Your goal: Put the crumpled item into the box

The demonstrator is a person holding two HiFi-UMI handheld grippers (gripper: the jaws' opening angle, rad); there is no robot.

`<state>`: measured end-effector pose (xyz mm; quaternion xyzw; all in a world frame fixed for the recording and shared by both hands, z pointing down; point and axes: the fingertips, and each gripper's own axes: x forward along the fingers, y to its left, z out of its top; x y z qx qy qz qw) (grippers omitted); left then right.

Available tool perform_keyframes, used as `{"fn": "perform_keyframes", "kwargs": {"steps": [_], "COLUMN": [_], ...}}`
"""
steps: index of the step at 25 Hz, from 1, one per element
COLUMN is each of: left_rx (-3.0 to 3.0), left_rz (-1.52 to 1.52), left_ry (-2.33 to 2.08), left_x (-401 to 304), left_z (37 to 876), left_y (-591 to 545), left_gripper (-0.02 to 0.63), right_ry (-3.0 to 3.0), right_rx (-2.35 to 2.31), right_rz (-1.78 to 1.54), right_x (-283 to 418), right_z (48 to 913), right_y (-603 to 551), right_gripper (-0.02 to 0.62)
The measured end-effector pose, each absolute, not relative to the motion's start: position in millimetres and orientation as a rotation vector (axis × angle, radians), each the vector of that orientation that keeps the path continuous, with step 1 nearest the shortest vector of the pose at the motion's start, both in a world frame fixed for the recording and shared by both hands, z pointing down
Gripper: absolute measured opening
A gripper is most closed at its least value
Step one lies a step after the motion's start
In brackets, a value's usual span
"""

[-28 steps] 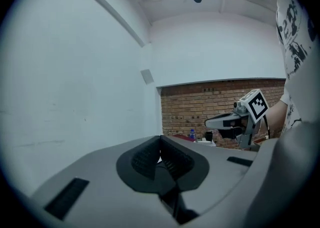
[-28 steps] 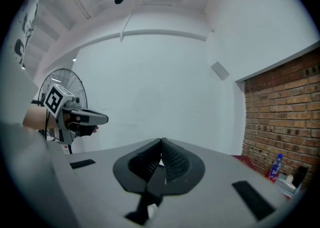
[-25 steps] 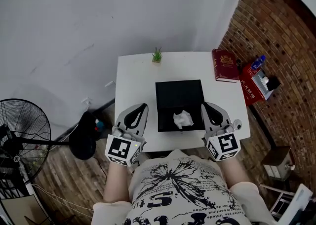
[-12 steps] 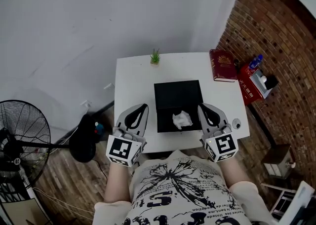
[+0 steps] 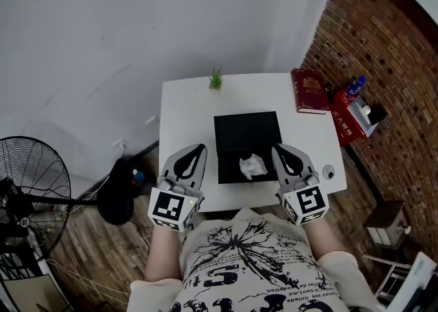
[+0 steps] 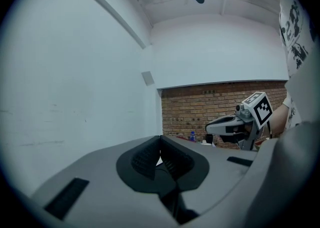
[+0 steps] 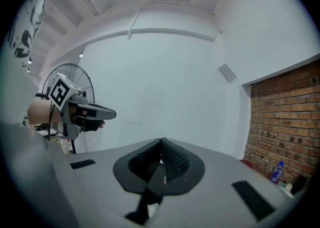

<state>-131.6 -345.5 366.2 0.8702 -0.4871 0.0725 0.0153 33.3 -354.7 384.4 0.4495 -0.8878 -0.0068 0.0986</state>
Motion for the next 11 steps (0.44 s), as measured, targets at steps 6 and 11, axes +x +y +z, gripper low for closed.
{"fn": "perform_keyframes", "kwargs": {"steps": [6, 11], "left_rx": [2.697, 2.698], "left_rz": [0.23, 0.244], "left_ry": [-1.539, -1.547], "left_x": [-130.6, -126.2], "left_z": [364.7, 363.5], "left_y": [-346.7, -347.4], "left_gripper": [0.014, 0.014], "right_ry": [-2.638, -2.644], "right_rx": [1.331, 1.328], "right_rz": [-0.04, -0.052], "right_x": [34.5, 38.5], "right_z": [380.1, 377.3], "right_y": [-353.9, -356.2], "right_gripper": [0.012, 0.012]}}
